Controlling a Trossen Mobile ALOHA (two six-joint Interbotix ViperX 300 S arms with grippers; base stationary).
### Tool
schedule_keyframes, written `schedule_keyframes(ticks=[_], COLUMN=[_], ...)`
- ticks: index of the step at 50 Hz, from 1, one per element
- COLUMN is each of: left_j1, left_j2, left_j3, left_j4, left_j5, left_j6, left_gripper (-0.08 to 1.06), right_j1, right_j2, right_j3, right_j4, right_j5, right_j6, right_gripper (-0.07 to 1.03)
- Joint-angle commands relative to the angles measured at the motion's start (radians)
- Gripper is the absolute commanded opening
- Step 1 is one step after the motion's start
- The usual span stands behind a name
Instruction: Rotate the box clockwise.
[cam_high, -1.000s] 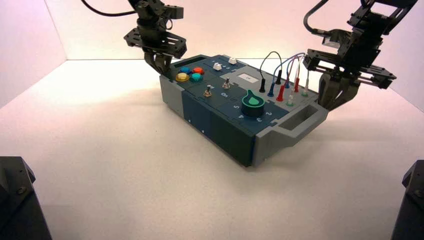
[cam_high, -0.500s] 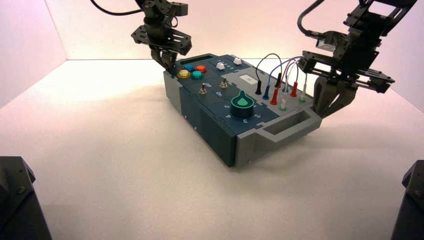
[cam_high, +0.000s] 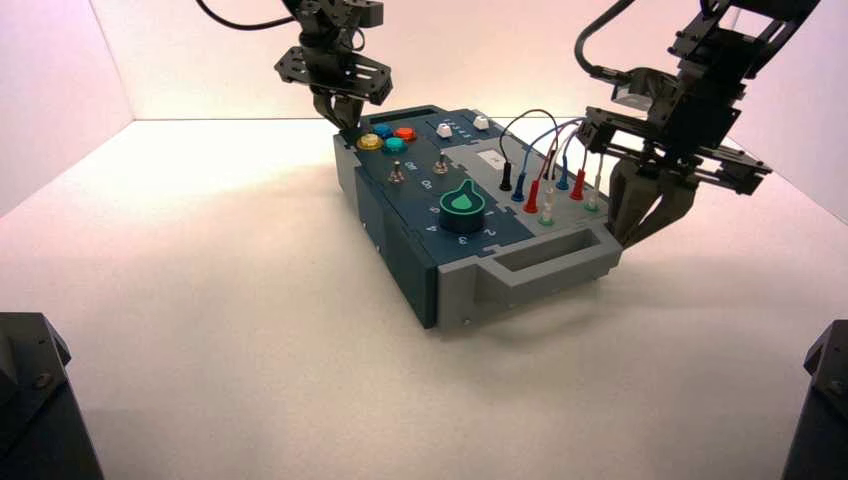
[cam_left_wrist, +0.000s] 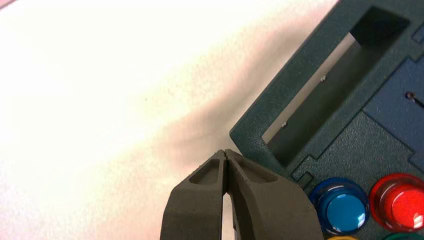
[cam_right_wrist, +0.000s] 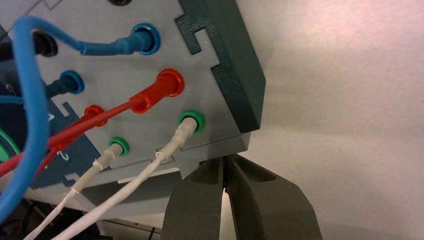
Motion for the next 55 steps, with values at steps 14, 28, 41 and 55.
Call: schedule_keyframes(ticks=[14,28,41,55], left_j1=[-0.035,-0.026,0.043,0.097], left_j2=[0.043,0.067,-0.021,-0.265], left_j3=[-0.040,-0.051,0.041,0.206], left_j4=[-0.008,-0.008,-0.008,-0.003], left_j5=[-0.015,-0.040,-0.075,-0.150], left_j6=[0.006,0.003,0.003,0.003], left_gripper=[-0.03,-0.03,-0.03,-0.03], right_j1=[0.038,0.038,0.031,0.028], right_j2=[-0.015,-0.012,-0.028,-0.081], right_j3=[-0.005,0.025,0.018,-0.067], right_j4=[0.032,0.029,-0.023,-0.072], right_j5=[-0.021,-0.064,-0.127,-0.215], right_j6=[0.009,0.005,0.000,0.002], right_gripper=[-0.02,-0.02,-0.02,-0.02])
